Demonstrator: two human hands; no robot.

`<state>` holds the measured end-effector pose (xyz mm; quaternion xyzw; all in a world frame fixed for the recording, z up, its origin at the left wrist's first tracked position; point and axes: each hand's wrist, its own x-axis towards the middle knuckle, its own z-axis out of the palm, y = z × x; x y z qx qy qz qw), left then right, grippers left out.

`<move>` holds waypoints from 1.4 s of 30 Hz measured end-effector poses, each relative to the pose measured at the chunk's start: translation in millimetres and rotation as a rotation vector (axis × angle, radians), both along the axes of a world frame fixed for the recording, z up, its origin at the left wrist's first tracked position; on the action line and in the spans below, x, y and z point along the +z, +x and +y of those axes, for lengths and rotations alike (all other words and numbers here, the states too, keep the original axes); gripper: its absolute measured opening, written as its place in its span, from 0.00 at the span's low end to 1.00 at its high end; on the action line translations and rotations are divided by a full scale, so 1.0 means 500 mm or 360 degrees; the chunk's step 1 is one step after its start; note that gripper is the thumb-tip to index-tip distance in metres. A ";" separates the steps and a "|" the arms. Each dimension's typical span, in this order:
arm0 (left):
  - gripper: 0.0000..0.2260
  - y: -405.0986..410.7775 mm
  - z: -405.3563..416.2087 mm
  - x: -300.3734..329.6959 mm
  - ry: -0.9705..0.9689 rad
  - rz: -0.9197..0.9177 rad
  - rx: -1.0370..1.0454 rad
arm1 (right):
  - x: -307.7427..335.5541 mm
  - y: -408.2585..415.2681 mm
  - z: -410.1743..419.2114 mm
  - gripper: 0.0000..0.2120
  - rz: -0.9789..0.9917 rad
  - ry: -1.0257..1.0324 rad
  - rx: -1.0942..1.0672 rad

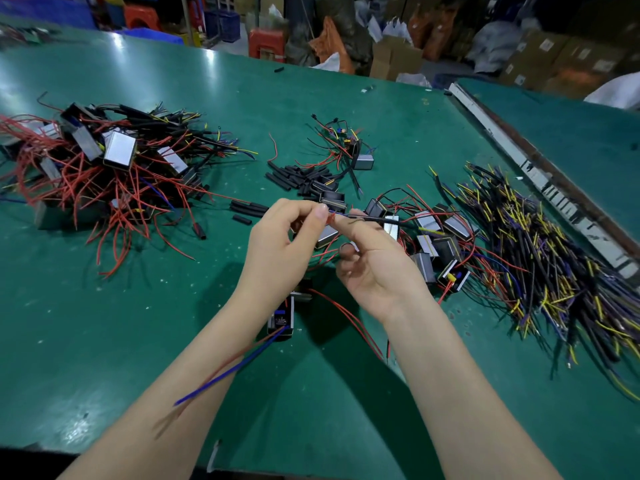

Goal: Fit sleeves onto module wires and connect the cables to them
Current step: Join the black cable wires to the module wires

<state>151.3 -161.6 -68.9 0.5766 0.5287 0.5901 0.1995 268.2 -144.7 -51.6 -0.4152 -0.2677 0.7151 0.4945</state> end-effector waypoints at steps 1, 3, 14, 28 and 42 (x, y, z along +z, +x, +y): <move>0.10 -0.001 0.000 0.002 -0.0040 -0.0051 -0.0007 | 0.001 0.001 0.000 0.11 -0.0061 0.0079 -0.0017; 0.11 -0.004 0.000 0.003 -0.0108 -0.0081 -0.0034 | 0.004 0.004 -0.004 0.12 -0.0240 0.0276 -0.0018; 0.10 -0.010 0.007 -0.008 -0.0020 0.0429 0.0236 | 0.024 0.032 -0.015 0.10 -0.0828 0.0748 0.0351; 0.11 -0.003 0.007 -0.012 -0.0051 0.0358 0.0103 | -0.024 0.025 0.001 0.07 -0.1823 0.1684 -0.0342; 0.09 -0.008 0.001 0.003 -0.0004 0.0221 0.0063 | -0.033 0.020 0.009 0.03 -0.1773 0.1687 -0.0312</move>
